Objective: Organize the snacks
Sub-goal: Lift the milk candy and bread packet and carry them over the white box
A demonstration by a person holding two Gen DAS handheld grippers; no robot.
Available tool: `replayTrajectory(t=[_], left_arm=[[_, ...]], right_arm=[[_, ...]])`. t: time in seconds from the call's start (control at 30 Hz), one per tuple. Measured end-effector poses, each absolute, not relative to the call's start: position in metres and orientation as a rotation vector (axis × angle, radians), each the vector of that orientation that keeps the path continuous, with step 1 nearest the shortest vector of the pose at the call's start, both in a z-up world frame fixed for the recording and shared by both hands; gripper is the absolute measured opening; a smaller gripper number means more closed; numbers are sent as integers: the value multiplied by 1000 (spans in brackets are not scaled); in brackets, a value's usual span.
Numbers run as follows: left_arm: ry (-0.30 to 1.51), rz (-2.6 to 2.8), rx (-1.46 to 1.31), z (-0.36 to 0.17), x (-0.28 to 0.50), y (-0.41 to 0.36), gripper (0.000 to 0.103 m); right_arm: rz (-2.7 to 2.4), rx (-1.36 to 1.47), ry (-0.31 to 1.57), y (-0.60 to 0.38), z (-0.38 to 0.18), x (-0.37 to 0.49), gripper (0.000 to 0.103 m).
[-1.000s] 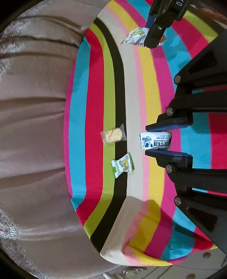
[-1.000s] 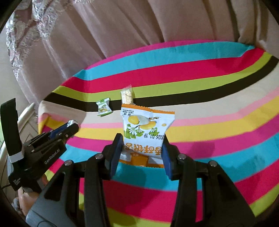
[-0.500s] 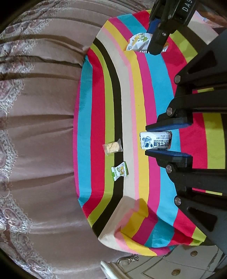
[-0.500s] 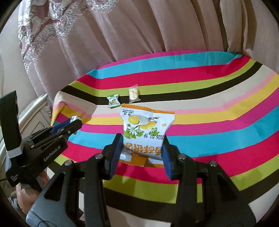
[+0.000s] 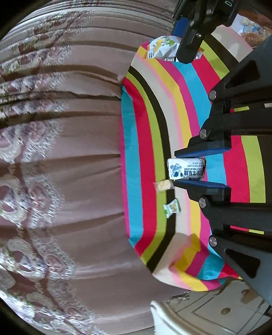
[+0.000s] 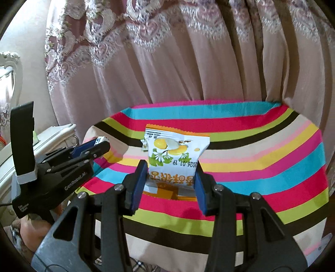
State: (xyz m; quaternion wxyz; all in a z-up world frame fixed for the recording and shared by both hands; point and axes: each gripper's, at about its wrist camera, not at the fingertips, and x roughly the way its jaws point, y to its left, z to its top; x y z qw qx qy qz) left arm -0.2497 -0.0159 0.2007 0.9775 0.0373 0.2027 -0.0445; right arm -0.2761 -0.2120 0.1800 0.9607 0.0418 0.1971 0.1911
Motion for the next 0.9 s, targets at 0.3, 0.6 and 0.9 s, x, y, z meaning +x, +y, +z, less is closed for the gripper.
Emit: replayTrajectory(t=[0.3,0.6,0.9], left_arm=[[350,-134,117,220,-272,-43,21],[277,-174,172,240,-298,-74,21],[226,-278,246,252,-329,-128,21]], right_arm=[[355,90,347,-234,195,-307,47],[323,102,269,-268,212,-340,47],[266,71,232,-306,214,-375,47]])
